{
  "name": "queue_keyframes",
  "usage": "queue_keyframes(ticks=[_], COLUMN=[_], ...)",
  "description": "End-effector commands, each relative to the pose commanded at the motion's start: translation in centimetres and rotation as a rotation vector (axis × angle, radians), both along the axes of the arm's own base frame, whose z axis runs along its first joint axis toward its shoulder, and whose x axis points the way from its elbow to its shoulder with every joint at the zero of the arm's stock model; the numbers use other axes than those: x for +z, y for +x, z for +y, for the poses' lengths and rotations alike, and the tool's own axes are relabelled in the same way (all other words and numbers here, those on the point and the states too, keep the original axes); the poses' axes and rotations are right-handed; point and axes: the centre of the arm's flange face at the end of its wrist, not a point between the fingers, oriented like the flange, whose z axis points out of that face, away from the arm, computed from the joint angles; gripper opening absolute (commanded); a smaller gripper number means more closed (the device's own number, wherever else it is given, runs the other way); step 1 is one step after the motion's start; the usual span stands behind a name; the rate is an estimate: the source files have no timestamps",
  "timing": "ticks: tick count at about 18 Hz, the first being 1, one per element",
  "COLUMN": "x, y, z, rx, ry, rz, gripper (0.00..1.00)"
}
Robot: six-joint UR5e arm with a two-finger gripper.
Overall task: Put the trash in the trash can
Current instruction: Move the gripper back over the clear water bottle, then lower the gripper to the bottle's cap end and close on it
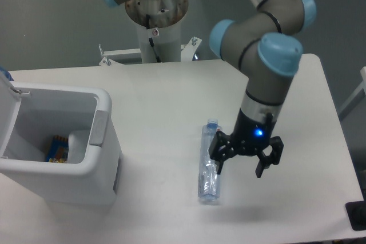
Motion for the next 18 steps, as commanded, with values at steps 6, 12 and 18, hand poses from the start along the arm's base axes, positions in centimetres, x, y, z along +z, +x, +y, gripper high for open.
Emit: queue_keyframes(ticks=[6,12,18], x=[-2.2,-3.9,-4.9], y=[0.3,0.1,3.2], z=[1.8,4.4,7.6], rx=[-0.025,-0.044,-0.091], ry=[-0.105,-0.210,-0.241], rz=[-0.034,-0.092,-0.107], gripper=[1.00,1.00,1.00])
